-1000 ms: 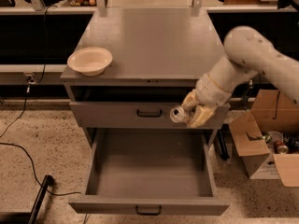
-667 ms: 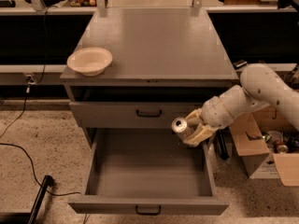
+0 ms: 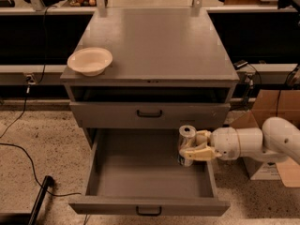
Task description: Place redbull can into middle drawer
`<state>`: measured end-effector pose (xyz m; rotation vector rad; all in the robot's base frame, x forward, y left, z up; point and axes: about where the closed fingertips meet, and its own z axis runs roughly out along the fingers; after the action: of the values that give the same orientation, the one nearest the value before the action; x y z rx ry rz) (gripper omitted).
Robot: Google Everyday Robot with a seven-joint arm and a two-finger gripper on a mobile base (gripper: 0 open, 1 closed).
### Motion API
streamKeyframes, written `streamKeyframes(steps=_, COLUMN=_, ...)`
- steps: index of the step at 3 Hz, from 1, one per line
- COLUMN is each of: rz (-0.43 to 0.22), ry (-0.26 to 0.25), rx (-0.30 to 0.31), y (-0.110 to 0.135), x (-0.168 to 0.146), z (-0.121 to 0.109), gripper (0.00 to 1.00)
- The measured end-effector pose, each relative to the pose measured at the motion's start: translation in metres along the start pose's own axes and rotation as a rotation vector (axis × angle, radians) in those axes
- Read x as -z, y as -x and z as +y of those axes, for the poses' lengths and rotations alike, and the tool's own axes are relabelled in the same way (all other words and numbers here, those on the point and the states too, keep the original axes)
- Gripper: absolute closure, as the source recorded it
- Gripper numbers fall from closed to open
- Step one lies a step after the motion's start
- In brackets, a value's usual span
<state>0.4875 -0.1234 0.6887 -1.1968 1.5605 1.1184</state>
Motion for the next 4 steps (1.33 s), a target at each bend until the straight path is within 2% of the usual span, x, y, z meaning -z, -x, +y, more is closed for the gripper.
streamKeyframes(steps=1, rz=-0.022, ry=-0.017, rx=-0.010, y=0.001, x=0.001, z=-0.002, gripper=1.00)
streamKeyframes(steps=2, rz=-0.050, ry=-0.016, rx=-0.021, y=-0.012, x=0.002, z=-0.009, gripper=1.00)
streamKeyframes(steps=3, rz=-0.113, ry=-0.003, rx=0.072, y=-0.040, x=0.015, z=-0.028, gripper=1.00)
streamKeyframes(steps=4, rz=-0.154, ry=0.015, rx=0.173, y=-0.084, x=0.028, z=-0.055, gripper=1.00)
